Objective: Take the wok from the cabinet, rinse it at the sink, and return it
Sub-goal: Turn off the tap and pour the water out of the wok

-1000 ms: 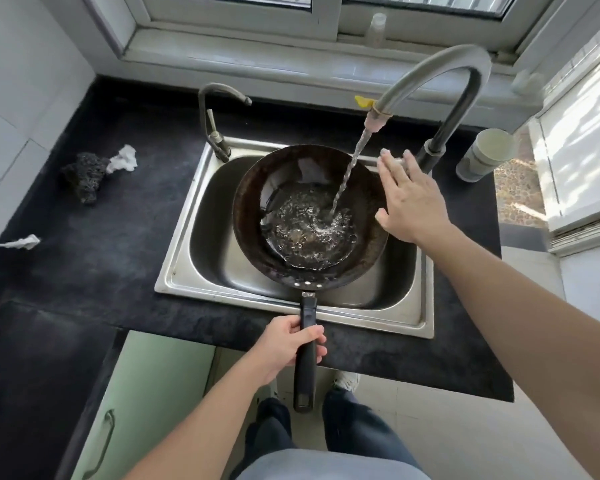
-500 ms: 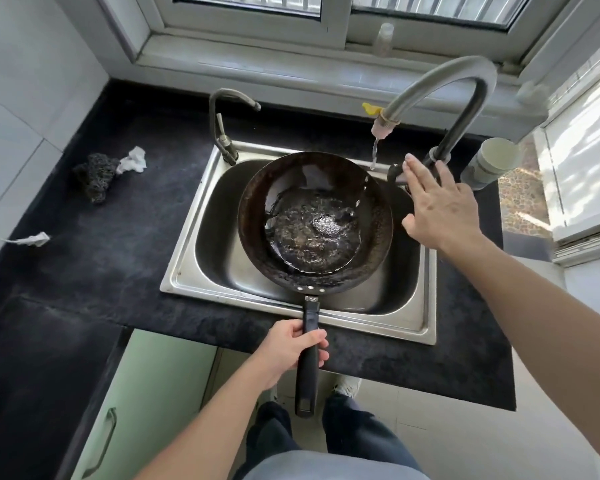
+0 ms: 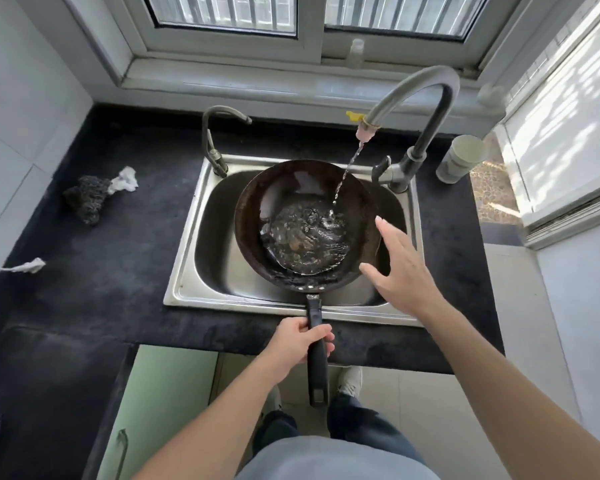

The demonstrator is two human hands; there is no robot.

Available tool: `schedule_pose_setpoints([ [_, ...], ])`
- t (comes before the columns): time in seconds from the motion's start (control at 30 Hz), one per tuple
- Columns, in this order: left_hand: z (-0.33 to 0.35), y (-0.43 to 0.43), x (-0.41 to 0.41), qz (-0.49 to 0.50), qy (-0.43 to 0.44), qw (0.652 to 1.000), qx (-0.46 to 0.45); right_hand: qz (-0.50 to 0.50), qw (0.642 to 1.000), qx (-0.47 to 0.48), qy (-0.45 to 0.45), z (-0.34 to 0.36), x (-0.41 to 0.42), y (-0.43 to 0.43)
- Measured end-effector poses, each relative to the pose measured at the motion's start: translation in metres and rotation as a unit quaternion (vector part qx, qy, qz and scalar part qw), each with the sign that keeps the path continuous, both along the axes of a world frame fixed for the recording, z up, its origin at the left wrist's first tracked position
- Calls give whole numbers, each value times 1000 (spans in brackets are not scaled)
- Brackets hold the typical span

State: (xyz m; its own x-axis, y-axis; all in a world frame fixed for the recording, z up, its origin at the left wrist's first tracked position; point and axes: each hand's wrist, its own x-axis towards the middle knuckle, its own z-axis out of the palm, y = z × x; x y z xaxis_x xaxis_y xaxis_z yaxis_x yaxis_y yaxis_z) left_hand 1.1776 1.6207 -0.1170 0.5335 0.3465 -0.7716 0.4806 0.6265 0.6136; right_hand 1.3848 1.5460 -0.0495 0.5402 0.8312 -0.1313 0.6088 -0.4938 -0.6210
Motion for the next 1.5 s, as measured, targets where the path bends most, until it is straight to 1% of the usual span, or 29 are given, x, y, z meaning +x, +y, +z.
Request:
schedule_pose_setpoints([
  [0.17, -6, 4, 0, -22, -11, 1000, 5, -76, 992, -28, 94, -23, -73, -40],
  [0.23, -7, 5, 0, -34, -9, 999, 11, -142, 977, -33, 154, -34, -97, -48],
  [0.33, -6, 5, -1, -51, 11, 998, 46, -239, 934, -49, 261, -53, -125, -56],
  [0.37, -7, 6, -1, -54, 13, 997, 50, -248, 923, -64, 287, -60, -133, -58],
  [0.47, -9, 7, 0, -58, 4, 997, 56, -232, 896, -99, 366, -66, -149, -55],
  [0.53, -10, 9, -1, -60, 1, 997, 54, -231, 863, -72, 443, -63, -154, -48],
  [0.6, -10, 9, -1, -56, -6, 997, 43, -245, 810, -19, 532, -57, -155, -39],
  [0.63, -10, 9, -1, -59, -7, 997, 43, -263, 785, -5, 562, -55, -156, -35],
  [0.67, -10, 9, -1, -61, -8, 997, 45, -283, 766, -4, 576, -54, -157, -29],
  [0.7, -11, 9, -1, -61, -9, 997, 47, -303, 761, -11, 574, -54, -160, -24],
  [0.73, -10, 9, -1, -58, -11, 997, 46, -315, 773, -25, 551, -53, -163, -19],
  [0.83, -11, 9, -3, -61, -15, 998, 30, -318, 838, -56, 440, -60, -172, -13],
  [0.9, -11, 9, -4, -58, -18, 998, 15, -310, 866, -42, 390, -63, -177, -15],
  [0.97, -12, 9, -3, -51, -21, 998, 4, -295, 885, -23, 359, -65, -178, -17],
  [1.1, -11, 8, -1, -44, -18, 999, -6, -277, 900, 3, 337, -67, -179, -21],
  [1.27, -6, 6, -3, -46, -23, 998, -37, -269, 902, 19, 337, -65, -181, -29],
  [1.33, -5, 3, -4, -23, -35, 996, -73, -270, 903, 15, 334, -64, -183, -31],
  [1.4, -4, -1, -1, 30, -44, 991, -120, -272, 900, 19, 340, -62, -184, -35],
  [1.43, -4, -3, 1, 49, -46, 989, -132, -271, 900, 21, 342, -62, -183, -37],
  [1.5, -4, -7, 6, 43, -41, 990, -127, -268, 901, 20, 341, -62, -182, -43],
])
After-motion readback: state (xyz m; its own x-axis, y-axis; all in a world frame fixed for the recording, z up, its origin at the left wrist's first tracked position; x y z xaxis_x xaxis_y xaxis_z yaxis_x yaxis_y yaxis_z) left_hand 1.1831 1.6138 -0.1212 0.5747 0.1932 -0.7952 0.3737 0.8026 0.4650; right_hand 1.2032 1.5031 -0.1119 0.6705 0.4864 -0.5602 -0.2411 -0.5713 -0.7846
